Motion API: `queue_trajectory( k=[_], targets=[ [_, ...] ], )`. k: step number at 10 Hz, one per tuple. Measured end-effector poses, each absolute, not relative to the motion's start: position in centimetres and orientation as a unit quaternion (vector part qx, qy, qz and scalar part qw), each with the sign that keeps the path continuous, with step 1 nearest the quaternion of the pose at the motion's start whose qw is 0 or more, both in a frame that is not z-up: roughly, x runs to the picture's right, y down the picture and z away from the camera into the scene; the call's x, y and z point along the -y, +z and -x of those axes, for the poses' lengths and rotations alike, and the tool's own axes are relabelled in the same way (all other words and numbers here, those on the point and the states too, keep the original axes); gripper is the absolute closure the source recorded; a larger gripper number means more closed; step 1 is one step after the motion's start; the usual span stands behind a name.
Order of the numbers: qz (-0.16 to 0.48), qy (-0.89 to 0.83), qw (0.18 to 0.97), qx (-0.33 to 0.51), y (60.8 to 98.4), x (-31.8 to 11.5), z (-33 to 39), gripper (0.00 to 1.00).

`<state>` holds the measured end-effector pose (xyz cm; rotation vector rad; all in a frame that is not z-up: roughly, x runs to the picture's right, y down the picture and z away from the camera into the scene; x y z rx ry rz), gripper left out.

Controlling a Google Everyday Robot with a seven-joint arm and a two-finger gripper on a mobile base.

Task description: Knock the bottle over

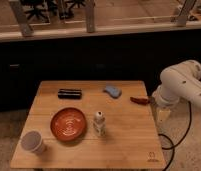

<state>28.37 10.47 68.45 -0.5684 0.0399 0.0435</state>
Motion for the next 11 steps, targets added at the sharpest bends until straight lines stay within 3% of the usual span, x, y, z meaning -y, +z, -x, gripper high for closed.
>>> queue_trajectory(
  k=[11],
  targets=[
    [0.273,-0.044,0.961,-0.013,68.0,-11.2,-21.4,0.20]
  ],
)
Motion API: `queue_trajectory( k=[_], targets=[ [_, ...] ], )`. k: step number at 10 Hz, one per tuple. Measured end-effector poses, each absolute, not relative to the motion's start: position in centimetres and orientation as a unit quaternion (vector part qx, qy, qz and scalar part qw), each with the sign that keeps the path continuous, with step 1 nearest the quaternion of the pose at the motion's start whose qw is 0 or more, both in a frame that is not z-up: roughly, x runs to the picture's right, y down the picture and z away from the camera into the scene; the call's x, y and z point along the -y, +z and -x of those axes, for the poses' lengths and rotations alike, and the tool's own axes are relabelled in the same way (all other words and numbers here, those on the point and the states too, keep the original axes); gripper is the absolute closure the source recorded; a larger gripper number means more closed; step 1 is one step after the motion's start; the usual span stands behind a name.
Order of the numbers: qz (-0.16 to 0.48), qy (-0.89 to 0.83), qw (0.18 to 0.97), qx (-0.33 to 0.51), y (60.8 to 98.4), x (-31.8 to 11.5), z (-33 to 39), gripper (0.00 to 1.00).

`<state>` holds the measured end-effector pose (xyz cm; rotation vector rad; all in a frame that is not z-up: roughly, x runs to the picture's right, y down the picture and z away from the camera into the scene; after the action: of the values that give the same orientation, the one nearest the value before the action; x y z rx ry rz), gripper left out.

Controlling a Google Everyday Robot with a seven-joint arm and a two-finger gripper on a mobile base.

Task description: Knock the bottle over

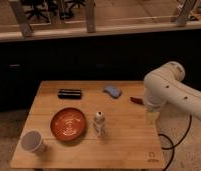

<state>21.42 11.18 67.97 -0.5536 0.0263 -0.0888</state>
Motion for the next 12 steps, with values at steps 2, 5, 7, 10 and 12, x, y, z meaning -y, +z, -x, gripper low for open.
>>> queue_trajectory(
  k=[2,5,7,10,12],
  targets=[
    [0.272,-0.054,0.961,-0.012,67.9,-11.3,-19.4,0.20],
    [0.269,-0.066,0.961,-0.011,67.8,-11.6,-18.9,0.20],
    [0.266,-0.075,0.961,-0.006,68.0,-11.9,-16.7,0.20],
    [0.263,-0.083,0.961,-0.004,68.0,-12.2,-16.1,0.20],
    [0.258,-0.087,0.962,0.005,68.4,-12.0,-15.4,0.34]
  ],
)
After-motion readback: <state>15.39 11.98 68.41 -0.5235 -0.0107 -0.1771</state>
